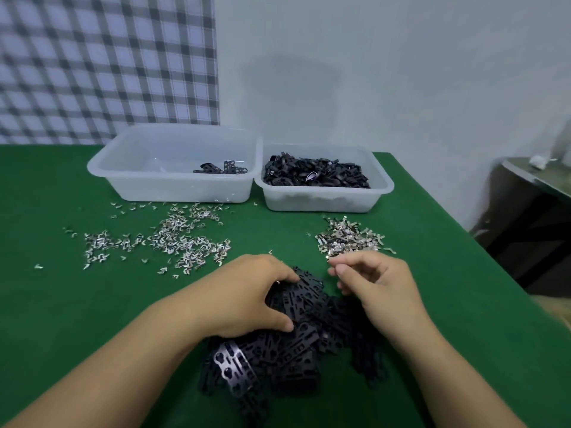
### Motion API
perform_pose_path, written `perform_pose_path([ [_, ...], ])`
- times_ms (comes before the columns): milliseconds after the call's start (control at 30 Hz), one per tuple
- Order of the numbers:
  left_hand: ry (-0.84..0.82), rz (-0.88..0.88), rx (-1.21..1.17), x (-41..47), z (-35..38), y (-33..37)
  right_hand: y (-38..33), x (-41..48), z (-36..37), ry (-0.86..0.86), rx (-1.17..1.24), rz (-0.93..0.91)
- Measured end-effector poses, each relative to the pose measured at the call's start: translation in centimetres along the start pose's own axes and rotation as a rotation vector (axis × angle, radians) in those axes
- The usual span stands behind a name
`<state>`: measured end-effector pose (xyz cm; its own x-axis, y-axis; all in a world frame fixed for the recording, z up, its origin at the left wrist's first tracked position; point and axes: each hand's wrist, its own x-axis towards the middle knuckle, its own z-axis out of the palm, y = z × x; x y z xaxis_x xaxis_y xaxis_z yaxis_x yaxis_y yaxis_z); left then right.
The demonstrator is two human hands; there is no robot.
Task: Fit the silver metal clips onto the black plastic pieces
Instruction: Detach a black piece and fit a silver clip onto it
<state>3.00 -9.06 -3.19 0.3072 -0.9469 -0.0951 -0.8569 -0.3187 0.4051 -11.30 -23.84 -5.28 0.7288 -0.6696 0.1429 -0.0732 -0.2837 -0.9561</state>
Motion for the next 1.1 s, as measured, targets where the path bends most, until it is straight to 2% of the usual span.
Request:
perform_pose_path([
  [267, 0.052, 0.029, -0.024, 0.5, -0.6, -0.1, 0.0, 0.7, 0.1, -0.033, -0.032, 0.001],
  [533, -0.009, 0.075, -0.030, 1.5, -0.4, -0.3, -0.4, 1.8, 0.9, -0.109, -0.080, -0.037],
  [667, -0.017, 0.080, -0.135, 1.9, -0.8, -0.8, -0.6, 2.3, 1.1, -0.140, -0.061, -0.072],
  [800, -0.017, 0.102, -0.369, 2.3, -2.0, -1.3, -1.0, 3.4, 1.1, -0.145, -0.026, -0.082],
  [867, 0.119, 0.108, -0.496, 2.7, -2.2, -1.3, -1.2, 4.3, 1.1, -0.133, 0.011, -0.077],
  [900, 0.258, 0.121, -0.510, 3.0, -2.1, -1.4, -1.3, 4.9, 1.1, -0.123, 0.035, -0.068],
  [1000, 0.750, 0.172, -0.271, 4.1, -1.2, -1.3, -1.3, 6.8, 1.1, -0.112, 0.117, -0.022],
  [1100, 0.969, 0.243, -0.097, 5.1, -0.2, -1.7, -0.9, 8.0, 1.5, -0.161, 0.162, 0.007],
])
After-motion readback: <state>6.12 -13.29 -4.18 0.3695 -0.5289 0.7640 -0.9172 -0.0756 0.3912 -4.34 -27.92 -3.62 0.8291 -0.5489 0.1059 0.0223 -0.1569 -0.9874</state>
